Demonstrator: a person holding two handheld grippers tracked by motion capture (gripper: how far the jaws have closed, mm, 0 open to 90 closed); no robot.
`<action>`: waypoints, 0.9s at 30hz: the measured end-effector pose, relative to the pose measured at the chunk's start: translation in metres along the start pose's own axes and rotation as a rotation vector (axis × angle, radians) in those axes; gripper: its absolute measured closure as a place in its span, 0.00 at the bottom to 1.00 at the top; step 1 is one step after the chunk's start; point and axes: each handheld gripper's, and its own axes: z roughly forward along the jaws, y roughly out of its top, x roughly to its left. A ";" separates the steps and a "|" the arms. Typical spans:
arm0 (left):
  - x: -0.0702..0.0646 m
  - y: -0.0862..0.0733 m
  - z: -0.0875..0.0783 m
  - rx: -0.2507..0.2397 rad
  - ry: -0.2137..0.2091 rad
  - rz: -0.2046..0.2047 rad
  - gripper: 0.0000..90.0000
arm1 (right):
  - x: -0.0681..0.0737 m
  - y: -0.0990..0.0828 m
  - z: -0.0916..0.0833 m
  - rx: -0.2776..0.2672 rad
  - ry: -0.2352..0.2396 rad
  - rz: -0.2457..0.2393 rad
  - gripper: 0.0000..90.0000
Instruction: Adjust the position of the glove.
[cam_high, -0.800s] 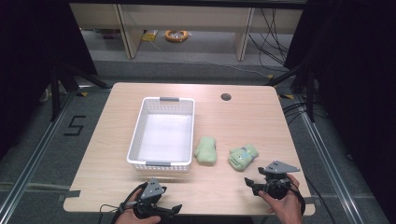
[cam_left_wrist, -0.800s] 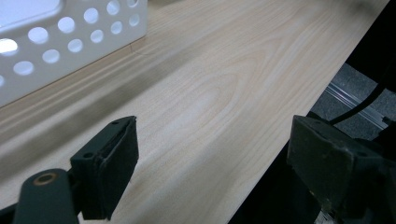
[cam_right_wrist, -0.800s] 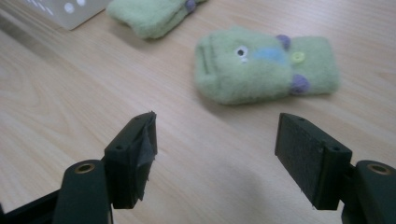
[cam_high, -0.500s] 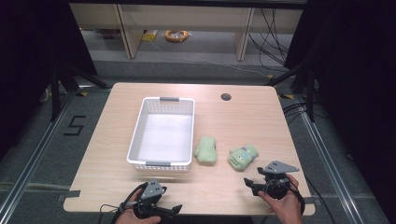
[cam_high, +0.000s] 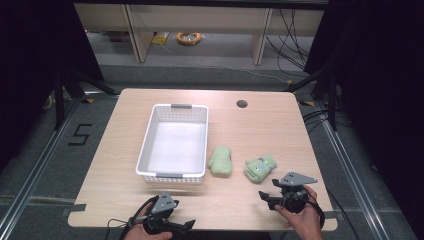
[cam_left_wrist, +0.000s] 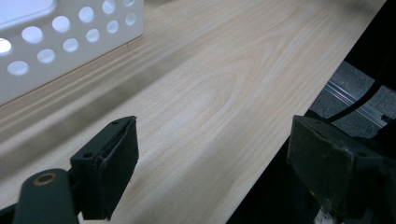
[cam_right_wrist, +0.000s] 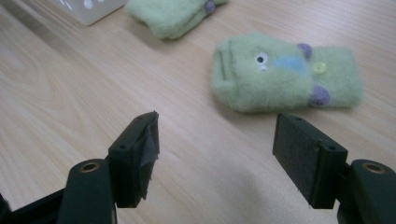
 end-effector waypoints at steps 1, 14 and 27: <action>0.000 0.000 0.000 0.001 -0.001 -0.001 0.17 | 0.002 0.000 0.000 -0.015 -0.025 -0.002 0.37; -0.001 0.000 0.000 -0.012 -0.014 -0.042 0.17 | 0.010 0.035 0.005 -0.052 0.028 -0.168 0.53; -0.002 0.000 0.001 -0.030 -0.008 -0.051 0.17 | 0.019 0.095 0.056 0.001 0.100 -0.233 0.60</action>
